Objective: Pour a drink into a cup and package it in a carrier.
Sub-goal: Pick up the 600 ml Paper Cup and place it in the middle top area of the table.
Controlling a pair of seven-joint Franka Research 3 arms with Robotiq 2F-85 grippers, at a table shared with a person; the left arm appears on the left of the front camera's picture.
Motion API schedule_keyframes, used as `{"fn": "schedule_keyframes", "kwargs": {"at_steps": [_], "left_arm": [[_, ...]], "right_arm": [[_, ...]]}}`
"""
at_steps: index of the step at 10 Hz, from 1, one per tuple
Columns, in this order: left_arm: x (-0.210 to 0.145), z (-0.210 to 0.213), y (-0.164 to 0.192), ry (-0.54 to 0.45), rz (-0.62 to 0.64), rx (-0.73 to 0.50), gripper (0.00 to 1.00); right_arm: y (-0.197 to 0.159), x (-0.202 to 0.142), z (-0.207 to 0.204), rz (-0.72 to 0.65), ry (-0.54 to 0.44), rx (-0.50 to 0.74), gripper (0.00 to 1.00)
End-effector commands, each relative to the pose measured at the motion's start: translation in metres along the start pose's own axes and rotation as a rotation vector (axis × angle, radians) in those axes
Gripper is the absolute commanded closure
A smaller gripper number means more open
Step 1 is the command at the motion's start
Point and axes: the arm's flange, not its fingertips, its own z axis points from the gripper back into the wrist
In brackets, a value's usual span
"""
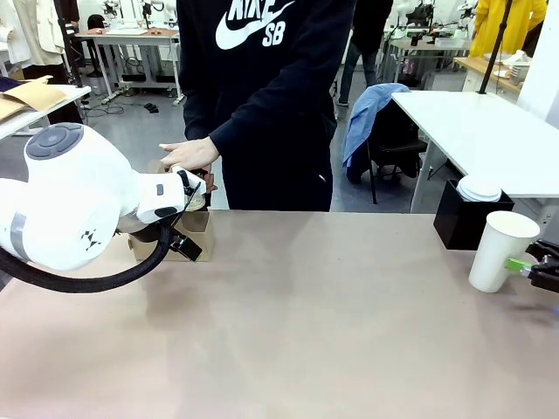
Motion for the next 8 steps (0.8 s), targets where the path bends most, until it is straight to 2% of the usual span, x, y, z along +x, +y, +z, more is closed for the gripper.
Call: {"fn": "schedule_keyframes", "kwargs": {"at_steps": [1,6,7,8], "left_arm": [[0.0,0.0,0.0,0.0,0.001,-0.001,0.0],[0.0,0.0,0.0,0.0,0.001,-0.001,0.0],[0.0,0.0,0.0,0.0,0.001,-0.001,0.0],[0.0,0.0,0.0,0.0,0.001,-0.001,0.0]], "right_arm": [[-0.008,0.0,-0.019,-0.006,-0.005,-0.009,0.0],[-0.012,-0.004,-0.042,-0.001,-0.027,0.014,0.0],[-0.012,-0.002,-0.038,-0.021,-0.037,0.005,0.2],[-0.013,-0.002,-0.026,-0.084,-0.01,0.052,0.2]]}}
